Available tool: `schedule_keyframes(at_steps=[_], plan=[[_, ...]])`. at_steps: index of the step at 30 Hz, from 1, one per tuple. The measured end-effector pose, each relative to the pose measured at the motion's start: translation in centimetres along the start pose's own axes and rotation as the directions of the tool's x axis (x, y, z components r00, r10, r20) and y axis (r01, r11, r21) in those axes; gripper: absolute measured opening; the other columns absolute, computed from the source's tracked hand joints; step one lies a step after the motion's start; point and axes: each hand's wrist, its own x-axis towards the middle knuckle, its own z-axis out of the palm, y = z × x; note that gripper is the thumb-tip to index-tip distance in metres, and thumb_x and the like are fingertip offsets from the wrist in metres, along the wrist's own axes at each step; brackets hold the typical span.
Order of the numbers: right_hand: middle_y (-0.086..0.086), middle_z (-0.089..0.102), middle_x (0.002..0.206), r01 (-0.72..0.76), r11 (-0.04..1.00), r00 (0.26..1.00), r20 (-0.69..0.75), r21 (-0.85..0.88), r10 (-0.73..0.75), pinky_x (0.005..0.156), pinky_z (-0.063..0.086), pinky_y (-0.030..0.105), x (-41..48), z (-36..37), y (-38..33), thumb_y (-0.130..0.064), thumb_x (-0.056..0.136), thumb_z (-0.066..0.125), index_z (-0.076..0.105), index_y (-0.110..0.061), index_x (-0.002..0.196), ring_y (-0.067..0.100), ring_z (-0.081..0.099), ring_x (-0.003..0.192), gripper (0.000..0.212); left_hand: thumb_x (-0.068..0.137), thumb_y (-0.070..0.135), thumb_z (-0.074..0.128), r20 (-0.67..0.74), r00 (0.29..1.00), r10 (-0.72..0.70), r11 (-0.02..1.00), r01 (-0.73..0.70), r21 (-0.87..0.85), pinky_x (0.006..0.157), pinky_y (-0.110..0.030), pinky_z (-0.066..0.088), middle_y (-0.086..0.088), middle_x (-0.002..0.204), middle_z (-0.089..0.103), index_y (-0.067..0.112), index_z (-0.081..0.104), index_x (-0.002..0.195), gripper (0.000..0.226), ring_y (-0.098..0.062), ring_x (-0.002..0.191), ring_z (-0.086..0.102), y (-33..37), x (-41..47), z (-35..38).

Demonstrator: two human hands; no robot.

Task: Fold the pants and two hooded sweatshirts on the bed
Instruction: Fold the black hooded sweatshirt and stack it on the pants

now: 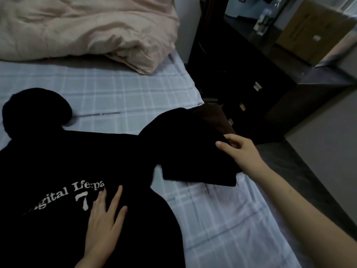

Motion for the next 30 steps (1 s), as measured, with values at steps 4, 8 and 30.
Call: schedule_keyframes(at_steps=[4,8,30], plan=[[-0.007,0.074,0.077,0.024,1.0,0.998,0.049,0.015,-0.025,0.067,0.054,0.015,2.1,-1.0,2.6,-0.012,0.092,0.07,0.075,-0.017,0.09,0.006,0.071,0.075,0.007,0.091,0.061,0.031,-0.067,0.997,-0.04,0.999,0.041,0.024,0.12,-0.042,0.012,-0.007,0.164,0.011,0.067,0.007,0.142,0.056,-0.023,0.151,0.007,1.2,0.2,0.3],[-0.005,0.076,0.081,-0.005,0.998,0.994,0.107,0.064,-0.001,0.067,0.055,0.015,3.3,-1.4,4.5,-0.014,0.092,0.069,0.074,-0.019,0.092,0.007,0.072,0.078,0.007,0.101,0.037,0.045,-0.162,0.98,-0.113,0.989,0.095,-0.113,0.122,-0.041,0.008,-0.01,0.164,0.012,0.051,0.017,0.146,0.054,-0.025,0.151,0.008,5.3,1.6,1.3],[-0.009,0.075,0.1,0.509,0.747,0.856,0.158,-0.427,-0.492,0.085,0.051,0.024,13.1,-12.2,-1.3,-0.022,0.09,0.073,0.075,-0.022,0.109,0.017,0.068,0.099,0.02,0.102,0.047,0.034,-0.133,0.933,0.335,0.939,-0.343,-0.039,0.123,-0.044,0.009,0.007,0.16,0.026,0.051,0.021,0.144,0.044,-0.017,0.149,0.018,27.3,13.2,2.0]])
